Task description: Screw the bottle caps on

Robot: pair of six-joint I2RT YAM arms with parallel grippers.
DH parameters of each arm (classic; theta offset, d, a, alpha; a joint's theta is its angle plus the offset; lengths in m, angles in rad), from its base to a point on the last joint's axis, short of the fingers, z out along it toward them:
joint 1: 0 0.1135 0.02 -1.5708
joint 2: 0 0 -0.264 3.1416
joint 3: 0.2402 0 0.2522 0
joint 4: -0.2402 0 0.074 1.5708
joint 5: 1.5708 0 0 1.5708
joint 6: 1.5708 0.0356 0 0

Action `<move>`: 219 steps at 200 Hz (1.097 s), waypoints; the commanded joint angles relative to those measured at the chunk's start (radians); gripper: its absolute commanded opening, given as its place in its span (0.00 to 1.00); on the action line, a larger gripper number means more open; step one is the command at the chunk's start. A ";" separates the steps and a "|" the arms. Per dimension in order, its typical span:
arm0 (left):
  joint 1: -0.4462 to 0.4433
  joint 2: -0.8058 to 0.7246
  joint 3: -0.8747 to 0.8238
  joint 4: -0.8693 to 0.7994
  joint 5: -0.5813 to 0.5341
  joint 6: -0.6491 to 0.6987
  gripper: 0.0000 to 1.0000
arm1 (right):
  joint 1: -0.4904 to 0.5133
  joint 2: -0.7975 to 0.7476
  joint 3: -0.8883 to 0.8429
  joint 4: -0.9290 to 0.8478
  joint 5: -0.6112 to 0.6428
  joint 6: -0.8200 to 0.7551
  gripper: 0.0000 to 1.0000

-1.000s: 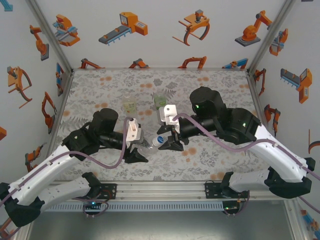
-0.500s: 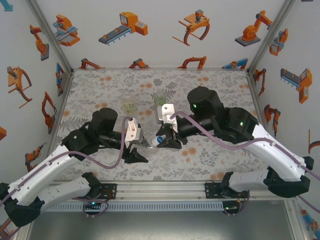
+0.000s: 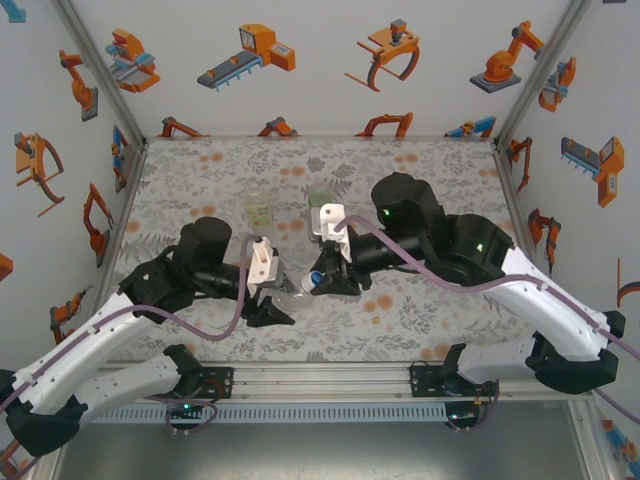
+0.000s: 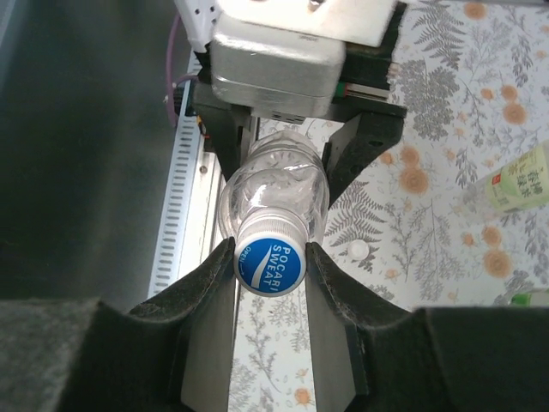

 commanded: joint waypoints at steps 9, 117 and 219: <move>-0.004 -0.018 -0.008 0.010 -0.088 0.021 0.00 | 0.010 -0.029 -0.093 0.178 0.111 0.337 0.00; -0.004 0.016 -0.049 0.093 -0.189 0.029 0.00 | 0.012 -0.046 -0.176 0.069 0.713 1.435 0.00; -0.003 0.053 -0.038 0.091 -0.112 0.043 0.00 | 0.011 -0.130 -0.152 0.204 0.600 0.802 0.55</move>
